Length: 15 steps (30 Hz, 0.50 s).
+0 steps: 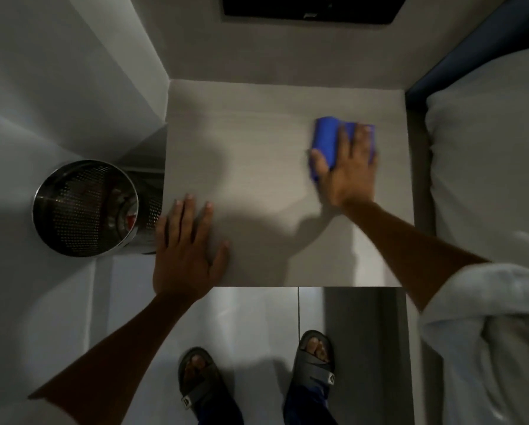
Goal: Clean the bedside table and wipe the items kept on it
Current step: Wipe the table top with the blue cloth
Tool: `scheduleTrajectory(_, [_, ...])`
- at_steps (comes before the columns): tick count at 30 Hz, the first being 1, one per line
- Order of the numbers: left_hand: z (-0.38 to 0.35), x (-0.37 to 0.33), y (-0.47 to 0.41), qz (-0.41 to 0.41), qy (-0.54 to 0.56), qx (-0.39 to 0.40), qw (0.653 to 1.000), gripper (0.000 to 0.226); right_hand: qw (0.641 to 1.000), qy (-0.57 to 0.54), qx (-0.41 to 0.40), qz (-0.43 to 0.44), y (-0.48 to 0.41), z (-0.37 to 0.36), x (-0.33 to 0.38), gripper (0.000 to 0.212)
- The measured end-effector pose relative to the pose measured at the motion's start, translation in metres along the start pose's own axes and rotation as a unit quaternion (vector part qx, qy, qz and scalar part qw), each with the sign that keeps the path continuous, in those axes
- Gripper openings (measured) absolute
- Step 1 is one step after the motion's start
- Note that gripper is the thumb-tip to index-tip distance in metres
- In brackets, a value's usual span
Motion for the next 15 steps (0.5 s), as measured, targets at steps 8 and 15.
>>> scheduleTrajectory(8, [-0.003, 0.002, -0.001, 0.014, -0.010, 0.039, 0.999, 0.078, 0.991, 0.016, -0.004, -0.134, -0.057, 0.014, -0.026, 0.078])
scheduleTrajectory(15, [-0.008, 0.003, -0.001, 0.005, -0.001, 0.028, 1.000, 0.077, 0.996, 0.008, 0.065, 0.058, -0.080, -0.024, 0.125, 0.073])
Point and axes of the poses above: each hand's wrist, its own y-axis away from the middle knuckle, its own z-axis out of the back of the hand, x = y × z, the point moved 4 cm from there along -y, towards the middle knuckle, and after that the axes turned 14 degrees about z, right-handed, at the moved point
